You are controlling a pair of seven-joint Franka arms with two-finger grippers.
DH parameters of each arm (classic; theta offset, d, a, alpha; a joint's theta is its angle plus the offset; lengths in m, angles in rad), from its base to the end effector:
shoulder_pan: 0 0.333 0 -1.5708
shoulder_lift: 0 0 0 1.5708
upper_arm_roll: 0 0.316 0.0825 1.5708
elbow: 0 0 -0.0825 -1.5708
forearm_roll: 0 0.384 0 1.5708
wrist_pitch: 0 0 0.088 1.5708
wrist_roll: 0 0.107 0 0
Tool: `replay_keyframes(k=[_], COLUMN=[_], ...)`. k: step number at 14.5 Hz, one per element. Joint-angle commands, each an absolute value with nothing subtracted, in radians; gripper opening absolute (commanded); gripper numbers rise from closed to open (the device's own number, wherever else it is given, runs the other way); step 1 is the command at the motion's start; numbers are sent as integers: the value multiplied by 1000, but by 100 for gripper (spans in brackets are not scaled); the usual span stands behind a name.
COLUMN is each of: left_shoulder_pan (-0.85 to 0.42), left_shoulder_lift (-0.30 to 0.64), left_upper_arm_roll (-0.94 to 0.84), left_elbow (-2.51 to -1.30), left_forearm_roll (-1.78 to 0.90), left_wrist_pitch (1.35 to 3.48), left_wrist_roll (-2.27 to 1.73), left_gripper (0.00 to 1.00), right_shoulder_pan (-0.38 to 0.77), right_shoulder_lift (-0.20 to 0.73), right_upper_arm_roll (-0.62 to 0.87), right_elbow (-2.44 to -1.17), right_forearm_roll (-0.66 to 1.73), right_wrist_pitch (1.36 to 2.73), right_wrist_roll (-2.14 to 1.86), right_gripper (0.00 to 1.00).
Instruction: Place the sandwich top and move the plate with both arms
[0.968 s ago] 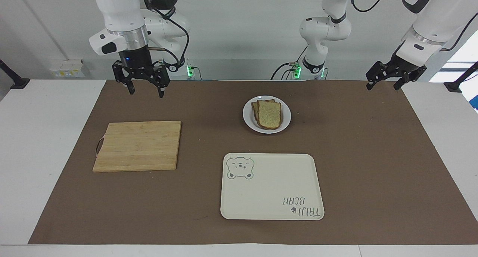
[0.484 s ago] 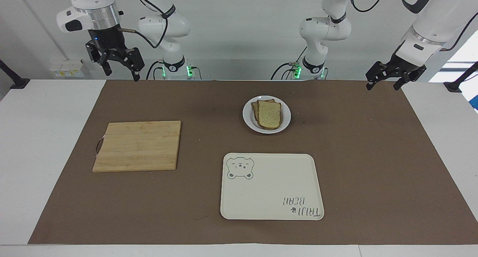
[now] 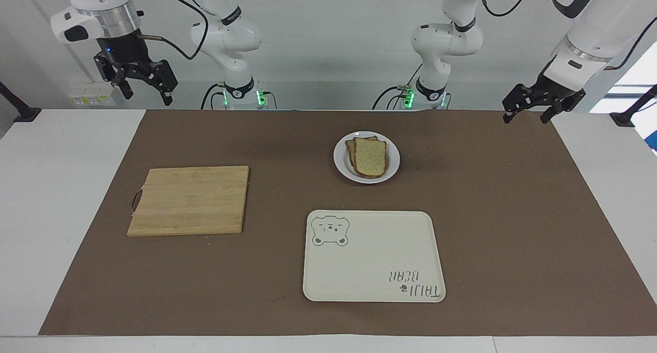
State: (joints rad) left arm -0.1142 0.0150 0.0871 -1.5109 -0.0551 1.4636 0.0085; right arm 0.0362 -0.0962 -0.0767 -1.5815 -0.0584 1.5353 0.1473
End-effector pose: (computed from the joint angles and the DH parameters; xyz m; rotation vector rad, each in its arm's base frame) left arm 0.5479 -0.0216 0.6353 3.0864 -0.0614 -0.0969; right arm 0.5199 -0.0298 0.6680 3.0782 -0.2951 0.0810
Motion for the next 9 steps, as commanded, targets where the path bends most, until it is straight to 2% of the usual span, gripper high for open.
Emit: replay_keyframes(k=[1, 9], left_shoulder_pan=[-123, -118], left_shoulder_lift=[-70, -129], left_upper_arm_roll=[89, 87], left_elbow=[-1676, -1916], left_forearm_roll=[-101, -288], left_wrist_pitch=[1550, 1746], left_wrist_roll=[8, 93], left_gripper=[100, 100], right_shoulder_pan=[29, 48], right_shoulder_lift=[-120, -121], right_upper_arm_roll=[-66, -52], right_elbow=[-1653, -1664], right_forearm_roll=[-51, -26], right_wrist_pitch=[1549, 1558], right_wrist_roll=[129, 127], right_gripper=[100, 100])
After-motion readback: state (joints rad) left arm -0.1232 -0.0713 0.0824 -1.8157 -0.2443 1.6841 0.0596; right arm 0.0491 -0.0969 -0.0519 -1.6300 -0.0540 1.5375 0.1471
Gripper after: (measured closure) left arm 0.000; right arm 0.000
